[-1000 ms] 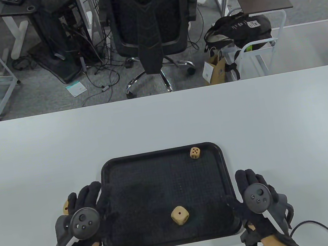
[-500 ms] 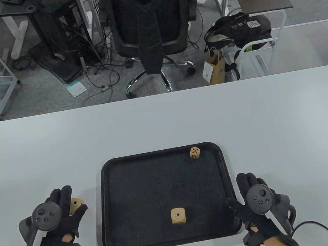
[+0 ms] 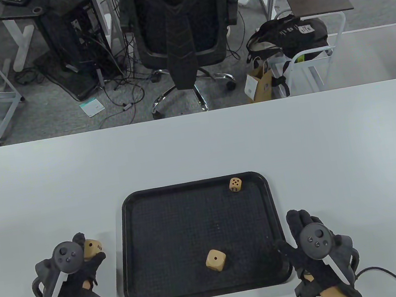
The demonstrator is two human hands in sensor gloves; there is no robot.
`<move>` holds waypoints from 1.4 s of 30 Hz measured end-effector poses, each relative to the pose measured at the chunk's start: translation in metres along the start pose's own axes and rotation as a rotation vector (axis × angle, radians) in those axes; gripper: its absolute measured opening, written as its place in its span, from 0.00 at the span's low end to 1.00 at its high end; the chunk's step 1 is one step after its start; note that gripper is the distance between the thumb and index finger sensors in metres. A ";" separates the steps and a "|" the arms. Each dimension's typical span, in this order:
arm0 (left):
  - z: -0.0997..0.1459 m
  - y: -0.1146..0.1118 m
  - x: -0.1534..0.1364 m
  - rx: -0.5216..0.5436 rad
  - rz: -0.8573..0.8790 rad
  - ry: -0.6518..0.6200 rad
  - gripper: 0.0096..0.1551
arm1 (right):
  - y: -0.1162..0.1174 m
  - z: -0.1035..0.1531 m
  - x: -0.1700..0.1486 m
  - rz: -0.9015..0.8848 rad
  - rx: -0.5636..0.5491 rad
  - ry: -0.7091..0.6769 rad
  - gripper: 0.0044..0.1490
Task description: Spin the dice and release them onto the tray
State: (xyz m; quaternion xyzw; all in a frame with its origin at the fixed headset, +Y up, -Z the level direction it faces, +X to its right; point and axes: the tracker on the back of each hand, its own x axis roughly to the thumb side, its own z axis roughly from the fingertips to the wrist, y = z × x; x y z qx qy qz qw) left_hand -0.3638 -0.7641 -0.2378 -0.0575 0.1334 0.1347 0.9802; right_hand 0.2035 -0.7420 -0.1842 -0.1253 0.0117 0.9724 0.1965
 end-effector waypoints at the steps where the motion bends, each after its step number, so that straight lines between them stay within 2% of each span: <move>1: 0.000 -0.001 0.001 0.001 -0.011 0.003 0.49 | 0.000 0.000 0.000 -0.001 0.000 0.000 0.55; 5: 0.001 -0.001 0.004 0.039 -0.013 -0.014 0.47 | 0.000 0.000 -0.001 -0.005 -0.002 0.002 0.55; 11: 0.003 0.003 0.005 0.014 0.094 -0.053 0.45 | -0.003 0.002 -0.001 -0.022 -0.010 -0.004 0.55; 13: 0.008 0.009 0.015 0.026 0.126 -0.113 0.45 | -0.004 0.002 -0.001 -0.028 -0.014 -0.010 0.55; 17: 0.024 0.015 0.053 -0.022 0.169 -0.288 0.45 | -0.006 0.003 -0.001 -0.036 -0.020 -0.022 0.55; 22: 0.046 0.009 0.115 -0.132 0.050 -0.512 0.45 | -0.006 0.003 -0.001 -0.043 -0.019 -0.032 0.55; 27: 0.058 -0.008 0.161 -0.284 -0.048 -0.598 0.45 | -0.006 0.003 -0.001 -0.050 -0.018 -0.043 0.54; 31: 0.063 -0.023 0.193 -0.397 -0.212 -0.655 0.44 | -0.003 0.003 0.001 -0.041 -0.007 -0.057 0.54; 35: 0.066 -0.029 0.211 -0.475 -0.355 -0.635 0.43 | -0.002 0.003 0.002 -0.034 0.002 -0.065 0.54; 42: 0.067 -0.030 0.223 -0.534 -0.413 -0.635 0.38 | -0.001 0.004 0.003 -0.031 0.015 -0.064 0.54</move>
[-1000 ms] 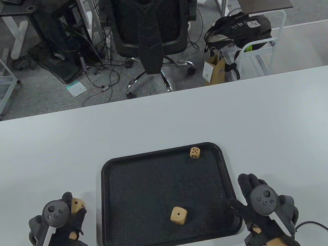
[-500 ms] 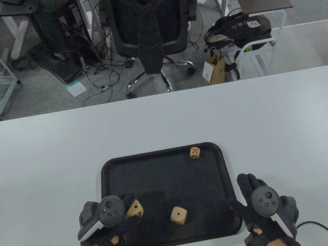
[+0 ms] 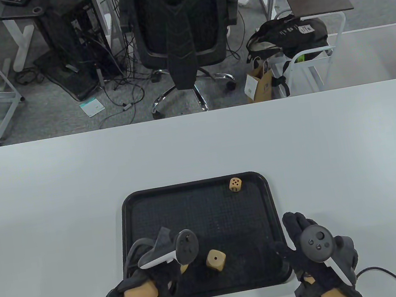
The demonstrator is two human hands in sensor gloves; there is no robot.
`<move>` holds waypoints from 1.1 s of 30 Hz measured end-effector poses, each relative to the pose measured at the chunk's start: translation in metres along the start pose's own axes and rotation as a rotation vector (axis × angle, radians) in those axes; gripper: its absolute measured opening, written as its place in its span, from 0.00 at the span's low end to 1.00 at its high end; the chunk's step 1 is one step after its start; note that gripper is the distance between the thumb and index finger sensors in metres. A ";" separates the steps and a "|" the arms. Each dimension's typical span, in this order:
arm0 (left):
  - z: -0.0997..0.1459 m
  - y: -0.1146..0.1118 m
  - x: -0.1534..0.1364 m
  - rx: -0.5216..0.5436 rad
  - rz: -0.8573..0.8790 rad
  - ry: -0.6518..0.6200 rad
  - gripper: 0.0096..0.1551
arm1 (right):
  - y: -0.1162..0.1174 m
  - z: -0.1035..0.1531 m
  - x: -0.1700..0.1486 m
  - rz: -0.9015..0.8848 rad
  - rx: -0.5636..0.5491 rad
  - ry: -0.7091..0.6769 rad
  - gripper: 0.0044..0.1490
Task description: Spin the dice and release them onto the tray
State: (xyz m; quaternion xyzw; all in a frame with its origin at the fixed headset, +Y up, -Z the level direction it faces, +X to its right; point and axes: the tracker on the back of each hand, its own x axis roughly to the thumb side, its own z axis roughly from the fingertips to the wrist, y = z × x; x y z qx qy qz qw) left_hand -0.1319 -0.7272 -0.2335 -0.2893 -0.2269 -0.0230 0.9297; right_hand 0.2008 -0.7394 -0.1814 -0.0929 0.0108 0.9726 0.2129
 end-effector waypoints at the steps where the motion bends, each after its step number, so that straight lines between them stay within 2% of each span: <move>1: -0.001 0.001 -0.005 0.019 0.027 0.025 0.36 | 0.000 0.000 0.000 0.001 0.001 0.001 0.54; 3: -0.001 0.005 -0.023 0.130 0.103 0.149 0.41 | 0.000 0.000 0.000 0.002 0.001 0.005 0.53; 5: 0.008 0.011 -0.036 0.268 0.121 0.155 0.39 | 0.000 0.000 0.000 -0.003 0.001 0.005 0.53; 7: 0.018 0.016 -0.044 0.350 0.106 0.161 0.38 | 0.000 0.000 0.000 -0.004 0.001 0.006 0.53; 13: 0.046 0.026 -0.051 0.465 0.153 0.139 0.38 | 0.000 0.000 0.002 0.002 0.001 0.001 0.52; 22: 0.070 0.019 -0.047 0.594 0.167 0.074 0.40 | 0.001 0.000 0.003 0.010 -0.005 -0.004 0.52; 28: 0.094 0.016 -0.057 0.750 0.213 0.016 0.42 | 0.001 0.001 0.004 0.006 -0.014 -0.011 0.52; 33: 0.120 0.015 -0.074 0.876 0.261 0.016 0.42 | 0.001 0.001 0.004 0.005 -0.018 -0.015 0.52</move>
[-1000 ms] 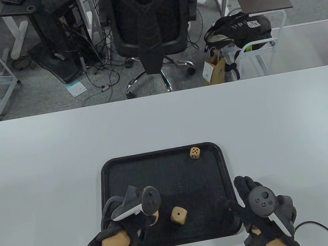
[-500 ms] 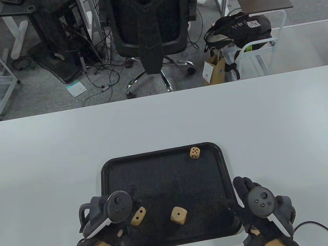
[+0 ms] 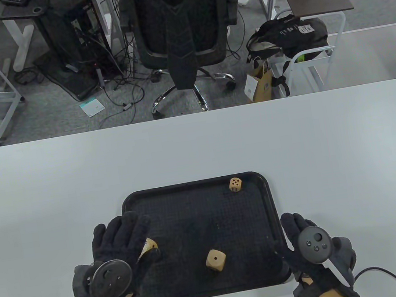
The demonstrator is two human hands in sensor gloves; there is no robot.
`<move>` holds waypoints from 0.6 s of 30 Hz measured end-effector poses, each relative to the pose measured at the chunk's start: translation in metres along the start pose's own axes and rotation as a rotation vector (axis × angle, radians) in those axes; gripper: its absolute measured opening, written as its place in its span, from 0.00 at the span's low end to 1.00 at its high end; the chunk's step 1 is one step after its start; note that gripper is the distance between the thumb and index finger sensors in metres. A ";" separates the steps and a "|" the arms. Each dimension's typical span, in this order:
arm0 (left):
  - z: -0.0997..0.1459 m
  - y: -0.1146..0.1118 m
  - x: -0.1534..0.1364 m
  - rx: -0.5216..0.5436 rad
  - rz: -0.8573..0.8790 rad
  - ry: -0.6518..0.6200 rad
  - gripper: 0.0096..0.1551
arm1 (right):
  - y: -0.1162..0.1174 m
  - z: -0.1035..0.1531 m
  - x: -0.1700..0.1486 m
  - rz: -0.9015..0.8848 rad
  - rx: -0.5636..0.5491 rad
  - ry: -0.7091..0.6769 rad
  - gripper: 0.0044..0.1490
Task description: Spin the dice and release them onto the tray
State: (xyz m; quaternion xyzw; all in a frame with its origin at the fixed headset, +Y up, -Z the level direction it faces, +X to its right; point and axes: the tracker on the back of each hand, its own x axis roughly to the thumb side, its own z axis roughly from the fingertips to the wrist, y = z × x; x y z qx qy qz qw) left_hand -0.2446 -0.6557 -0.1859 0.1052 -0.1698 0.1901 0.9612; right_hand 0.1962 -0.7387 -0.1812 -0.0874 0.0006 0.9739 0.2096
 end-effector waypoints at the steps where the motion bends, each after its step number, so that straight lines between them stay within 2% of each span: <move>1: 0.003 0.003 -0.004 0.012 0.007 0.010 0.43 | 0.000 0.000 0.000 0.000 0.000 0.000 0.53; 8: 0.019 0.008 -0.042 0.028 0.021 0.102 0.43 | 0.000 0.000 0.000 -0.002 -0.004 0.004 0.53; 12: 0.023 0.000 -0.063 0.003 0.022 0.157 0.43 | 0.000 0.001 0.000 -0.003 -0.004 0.007 0.52; 18: 0.025 -0.015 -0.079 -0.022 0.022 0.203 0.42 | 0.000 0.001 -0.001 -0.002 0.000 0.009 0.52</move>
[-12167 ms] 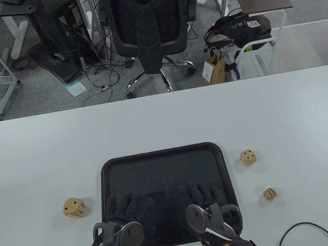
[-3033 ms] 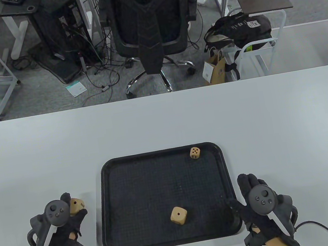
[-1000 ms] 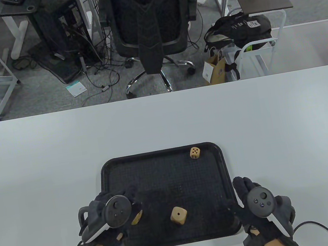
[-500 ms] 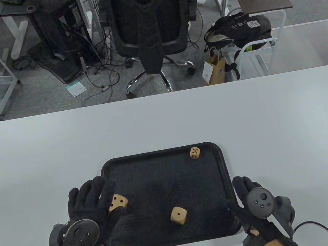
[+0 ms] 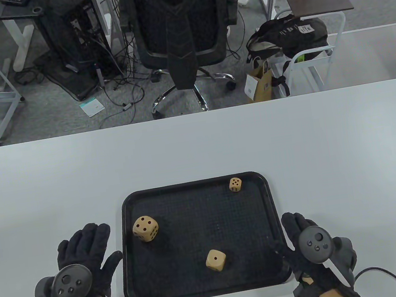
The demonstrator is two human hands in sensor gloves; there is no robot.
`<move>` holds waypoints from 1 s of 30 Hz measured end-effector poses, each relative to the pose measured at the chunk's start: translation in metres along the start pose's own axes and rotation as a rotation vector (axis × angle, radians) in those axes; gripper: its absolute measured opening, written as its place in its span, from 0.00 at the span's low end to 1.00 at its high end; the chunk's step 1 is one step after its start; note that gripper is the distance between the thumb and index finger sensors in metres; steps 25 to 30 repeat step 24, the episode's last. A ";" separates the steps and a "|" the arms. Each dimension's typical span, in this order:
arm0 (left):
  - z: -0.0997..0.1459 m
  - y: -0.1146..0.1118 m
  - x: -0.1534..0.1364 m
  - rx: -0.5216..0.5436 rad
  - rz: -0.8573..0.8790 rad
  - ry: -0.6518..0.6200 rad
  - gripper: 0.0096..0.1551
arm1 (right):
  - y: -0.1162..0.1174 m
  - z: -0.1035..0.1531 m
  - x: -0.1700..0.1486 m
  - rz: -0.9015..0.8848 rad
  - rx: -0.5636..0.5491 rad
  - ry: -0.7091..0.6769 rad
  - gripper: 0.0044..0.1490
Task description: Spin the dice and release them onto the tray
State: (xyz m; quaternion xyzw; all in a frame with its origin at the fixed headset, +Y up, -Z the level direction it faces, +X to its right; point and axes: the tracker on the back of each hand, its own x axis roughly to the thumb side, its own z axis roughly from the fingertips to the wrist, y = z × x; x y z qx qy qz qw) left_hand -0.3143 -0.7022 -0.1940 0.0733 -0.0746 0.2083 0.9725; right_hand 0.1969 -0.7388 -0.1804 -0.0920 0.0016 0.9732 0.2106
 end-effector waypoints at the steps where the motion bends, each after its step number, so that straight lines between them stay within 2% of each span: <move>1: 0.000 -0.003 -0.001 -0.007 -0.006 0.002 0.43 | 0.000 0.000 0.000 0.001 0.000 -0.001 0.52; 9: 0.001 -0.024 -0.005 -0.073 -0.086 0.011 0.43 | 0.005 -0.001 0.001 0.023 0.011 0.008 0.53; 24: 0.003 -0.025 -0.005 -0.081 -0.066 0.000 0.42 | 0.026 -0.010 -0.003 0.047 0.089 0.042 0.55; 30: 0.003 -0.025 -0.005 -0.081 -0.066 0.000 0.42 | 0.026 -0.010 -0.003 0.047 0.089 0.042 0.55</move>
